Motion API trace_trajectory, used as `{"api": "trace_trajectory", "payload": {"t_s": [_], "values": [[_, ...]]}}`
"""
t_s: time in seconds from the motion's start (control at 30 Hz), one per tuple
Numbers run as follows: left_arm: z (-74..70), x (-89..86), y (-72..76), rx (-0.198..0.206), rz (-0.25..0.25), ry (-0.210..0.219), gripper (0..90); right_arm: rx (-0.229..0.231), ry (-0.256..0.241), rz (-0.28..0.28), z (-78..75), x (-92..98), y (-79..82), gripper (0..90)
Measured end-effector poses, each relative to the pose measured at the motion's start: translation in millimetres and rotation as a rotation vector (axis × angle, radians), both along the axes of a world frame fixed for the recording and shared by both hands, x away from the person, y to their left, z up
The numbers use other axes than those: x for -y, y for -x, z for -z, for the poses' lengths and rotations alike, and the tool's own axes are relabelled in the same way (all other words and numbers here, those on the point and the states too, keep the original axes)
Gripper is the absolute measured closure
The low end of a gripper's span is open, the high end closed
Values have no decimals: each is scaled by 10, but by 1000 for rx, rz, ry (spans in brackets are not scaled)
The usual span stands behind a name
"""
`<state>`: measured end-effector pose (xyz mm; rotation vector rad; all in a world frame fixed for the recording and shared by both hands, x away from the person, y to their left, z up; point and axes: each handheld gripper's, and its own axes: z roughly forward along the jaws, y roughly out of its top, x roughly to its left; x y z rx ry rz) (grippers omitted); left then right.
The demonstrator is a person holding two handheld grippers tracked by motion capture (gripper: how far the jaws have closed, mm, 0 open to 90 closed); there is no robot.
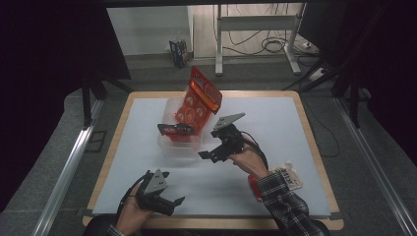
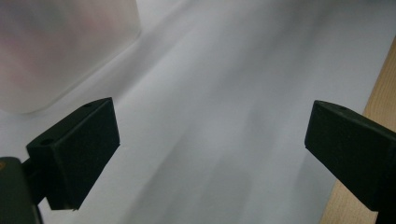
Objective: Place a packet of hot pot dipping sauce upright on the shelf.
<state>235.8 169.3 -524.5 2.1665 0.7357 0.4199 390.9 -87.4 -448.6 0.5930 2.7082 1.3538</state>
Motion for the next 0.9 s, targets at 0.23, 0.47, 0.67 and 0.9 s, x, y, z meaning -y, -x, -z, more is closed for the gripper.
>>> {"api": "trace_trajectory", "payload": {"t_s": [0.23, 0.47, 0.67, 0.9], "values": [[-6, -6, 4, 6, 0, -3, 29, 24, 39, 8, 60, 79, 64, 33], [-7, -8, 6, 9, 0, -5, 29, 7, 127, 16, 146, 142, 142, 36], [-8, -8, 6, 10, 2, -5, 29, -28, 109, 43, 149, 285, 165, 39], [-18, -7, 14, 21, -1, 2, 29, -53, 135, 116, 166, 527, 268, 298]]}}
